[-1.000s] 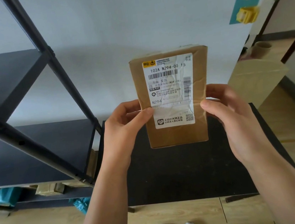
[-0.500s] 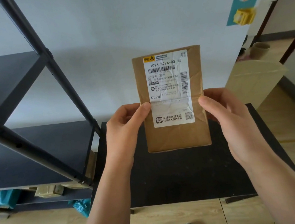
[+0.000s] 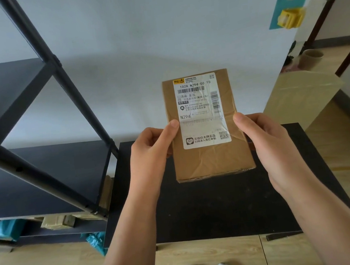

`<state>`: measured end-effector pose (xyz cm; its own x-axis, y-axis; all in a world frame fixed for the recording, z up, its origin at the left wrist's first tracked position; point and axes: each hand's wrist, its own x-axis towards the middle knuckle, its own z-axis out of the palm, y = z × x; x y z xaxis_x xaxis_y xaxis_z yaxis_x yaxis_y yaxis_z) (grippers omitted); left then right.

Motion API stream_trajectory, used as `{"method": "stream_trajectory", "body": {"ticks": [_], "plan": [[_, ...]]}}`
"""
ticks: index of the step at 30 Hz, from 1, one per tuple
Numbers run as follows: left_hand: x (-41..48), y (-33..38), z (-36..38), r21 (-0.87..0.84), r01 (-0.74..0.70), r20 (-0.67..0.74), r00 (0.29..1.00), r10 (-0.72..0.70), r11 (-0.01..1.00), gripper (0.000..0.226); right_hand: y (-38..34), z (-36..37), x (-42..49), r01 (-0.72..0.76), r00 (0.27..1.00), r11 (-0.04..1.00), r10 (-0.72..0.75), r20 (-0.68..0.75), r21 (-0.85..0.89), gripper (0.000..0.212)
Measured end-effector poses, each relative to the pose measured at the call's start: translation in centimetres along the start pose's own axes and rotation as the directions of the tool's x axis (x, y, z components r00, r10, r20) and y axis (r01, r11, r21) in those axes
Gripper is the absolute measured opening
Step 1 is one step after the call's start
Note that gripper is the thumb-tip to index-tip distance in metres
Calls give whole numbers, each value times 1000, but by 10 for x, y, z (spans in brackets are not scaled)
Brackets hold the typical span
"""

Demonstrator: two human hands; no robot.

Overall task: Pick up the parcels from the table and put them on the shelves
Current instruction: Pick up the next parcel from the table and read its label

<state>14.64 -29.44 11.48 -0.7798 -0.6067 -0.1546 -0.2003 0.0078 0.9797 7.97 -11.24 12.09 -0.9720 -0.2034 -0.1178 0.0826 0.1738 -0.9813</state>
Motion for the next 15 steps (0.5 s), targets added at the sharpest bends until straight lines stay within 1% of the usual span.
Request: {"method": "stream_trajectory", "body": {"ticks": [8, 12, 15], "plan": [[-3, -2, 5, 0, 6, -24, 1000, -6, 1000, 37, 3, -4, 5, 13, 999, 1000, -13, 36, -22, 40], [-12, -8, 2, 35, 20, -21, 1000, -20, 999, 39, 10, 1, 8, 10, 997, 998, -6, 72, -67, 36], [-21, -15, -7, 44, 33, -66, 997, -30, 998, 42, 15, 11, 9, -4, 991, 997, 15, 135, -81, 32]]}}
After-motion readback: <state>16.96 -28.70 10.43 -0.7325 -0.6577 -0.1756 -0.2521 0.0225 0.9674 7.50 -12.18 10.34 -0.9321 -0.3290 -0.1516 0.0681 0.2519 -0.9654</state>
